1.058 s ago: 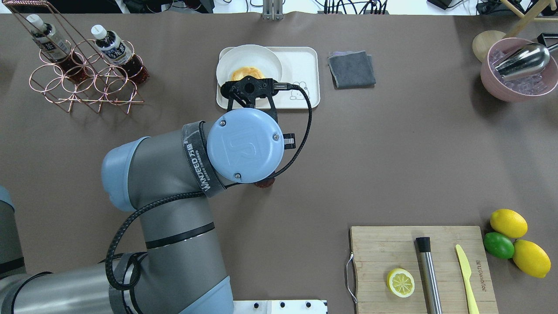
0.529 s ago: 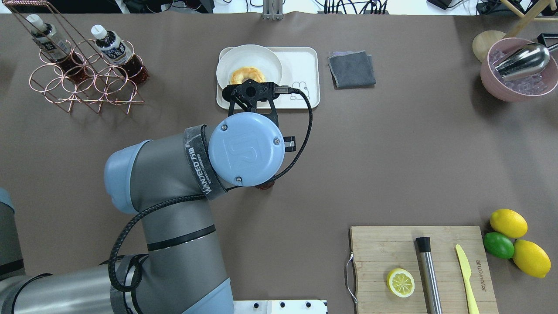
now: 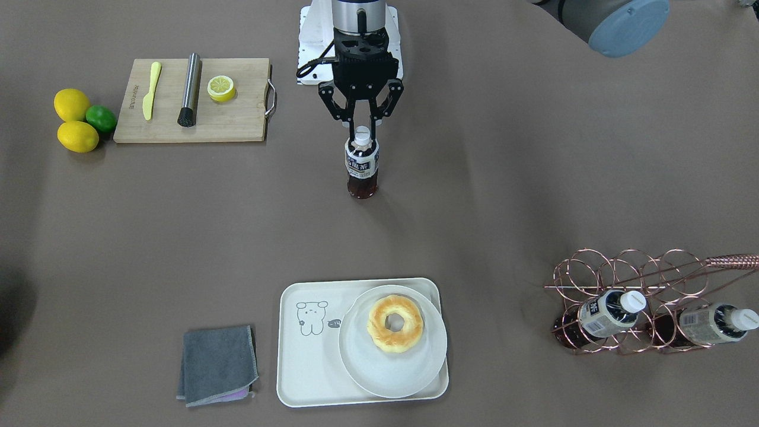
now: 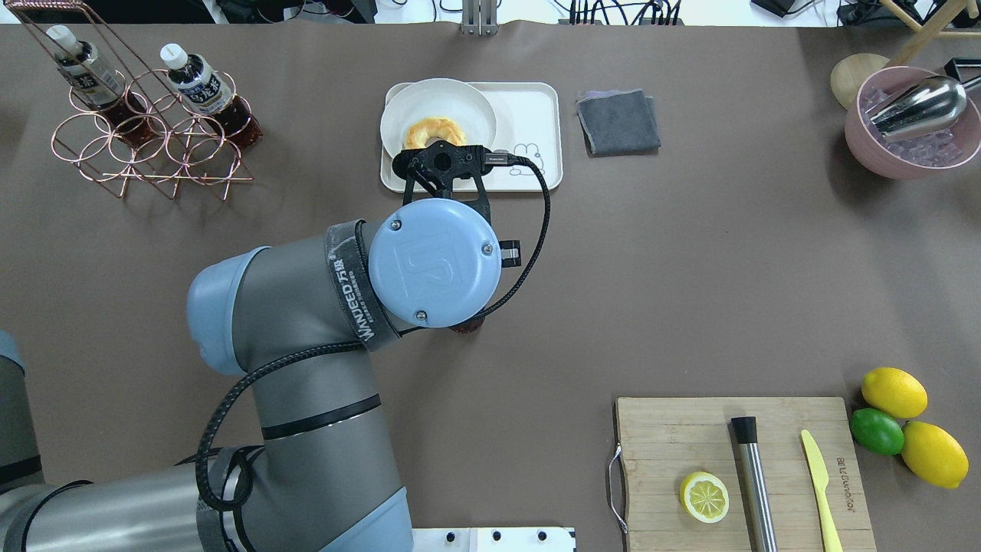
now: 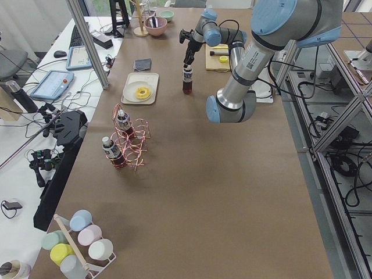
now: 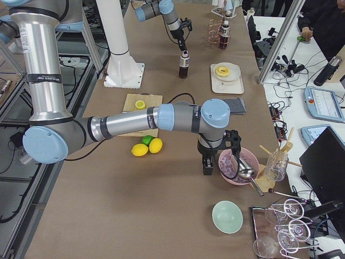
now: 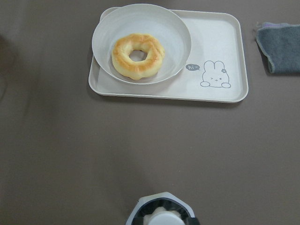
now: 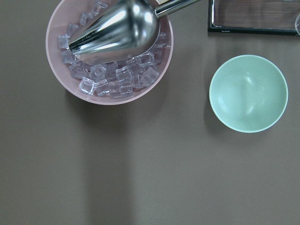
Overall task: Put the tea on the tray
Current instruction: 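Open the left gripper and withdraw the left arm to rest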
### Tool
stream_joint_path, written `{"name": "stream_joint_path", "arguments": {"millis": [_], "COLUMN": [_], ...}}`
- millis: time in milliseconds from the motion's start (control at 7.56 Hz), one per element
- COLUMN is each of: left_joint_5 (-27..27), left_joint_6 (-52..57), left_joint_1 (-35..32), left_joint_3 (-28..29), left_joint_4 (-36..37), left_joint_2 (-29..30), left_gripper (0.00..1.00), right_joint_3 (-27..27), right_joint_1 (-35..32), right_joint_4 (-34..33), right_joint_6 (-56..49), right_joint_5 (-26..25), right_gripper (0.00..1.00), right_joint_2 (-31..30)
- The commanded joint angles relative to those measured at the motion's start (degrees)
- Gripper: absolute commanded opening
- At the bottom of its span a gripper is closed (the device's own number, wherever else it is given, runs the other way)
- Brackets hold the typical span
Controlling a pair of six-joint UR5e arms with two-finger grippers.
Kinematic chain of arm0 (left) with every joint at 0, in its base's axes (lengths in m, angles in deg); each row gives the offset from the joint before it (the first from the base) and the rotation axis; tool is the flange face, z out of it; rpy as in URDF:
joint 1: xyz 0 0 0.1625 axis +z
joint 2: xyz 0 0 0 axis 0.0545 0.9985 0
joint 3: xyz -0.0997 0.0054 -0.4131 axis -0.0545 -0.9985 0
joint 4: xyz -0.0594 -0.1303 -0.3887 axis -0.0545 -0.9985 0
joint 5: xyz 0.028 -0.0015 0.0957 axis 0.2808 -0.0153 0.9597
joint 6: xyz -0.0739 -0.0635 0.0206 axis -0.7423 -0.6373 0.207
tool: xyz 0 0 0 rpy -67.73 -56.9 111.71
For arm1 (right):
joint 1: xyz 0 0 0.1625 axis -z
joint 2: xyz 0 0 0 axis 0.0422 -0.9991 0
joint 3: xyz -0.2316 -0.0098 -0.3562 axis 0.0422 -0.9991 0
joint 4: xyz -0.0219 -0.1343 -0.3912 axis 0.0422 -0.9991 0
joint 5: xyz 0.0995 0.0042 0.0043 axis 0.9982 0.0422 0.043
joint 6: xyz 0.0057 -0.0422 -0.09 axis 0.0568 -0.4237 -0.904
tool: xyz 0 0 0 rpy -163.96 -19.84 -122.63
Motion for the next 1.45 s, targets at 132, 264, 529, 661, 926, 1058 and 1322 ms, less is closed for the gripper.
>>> {"name": "stream_joint_path", "arguments": {"millis": [132, 264, 529, 661, 926, 1058, 1322], "left_joint_5": [0.7, -0.5, -8.8, -8.3, -8.1, -8.3, -9.0], "left_joint_6": [2.3, 6.2, 9.0, 8.8, 6.1, 8.4, 9.8], "left_joint_1": [-0.6, -3.1, -11.7, -11.9, -15.5, -15.9, -20.3], "left_joint_3": [-0.9, -2.3, -6.9, -8.7, -8.9, -8.6, -7.6], "left_joint_4": [-0.5, -0.2, -0.2, -2.2, -13.7, -22.6, -25.4], "left_joint_2": [0.6, 0.4, -4.1, -7.6, -14.6, -20.1, -23.0], "left_gripper": [0.98, 0.98, 0.98, 0.98, 0.98, 0.98, 0.98], "right_joint_3": [0.0, 0.4, 2.4, 4.2, 6.6, 7.2, 7.4], "right_joint_1": [0.0, 0.0, 0.0, 0.3, 2.7, 3.9, 7.3], "right_joint_4": [-0.3, -0.4, -0.2, -0.1, -0.1, -0.1, 0.0], "right_joint_6": [0.1, 0.2, 4.1, 7.7, 12.1, 13.8, 19.5], "right_joint_5": [0.2, 1.2, 2.5, 3.5, 3.7, 3.6, 3.6], "right_gripper": [1.0, 1.0, 1.0, 1.0, 1.0, 1.0, 1.0], "right_joint_2": [0.6, 0.7, 0.9, 0.8, 0.8, 1.9, 5.2]}}
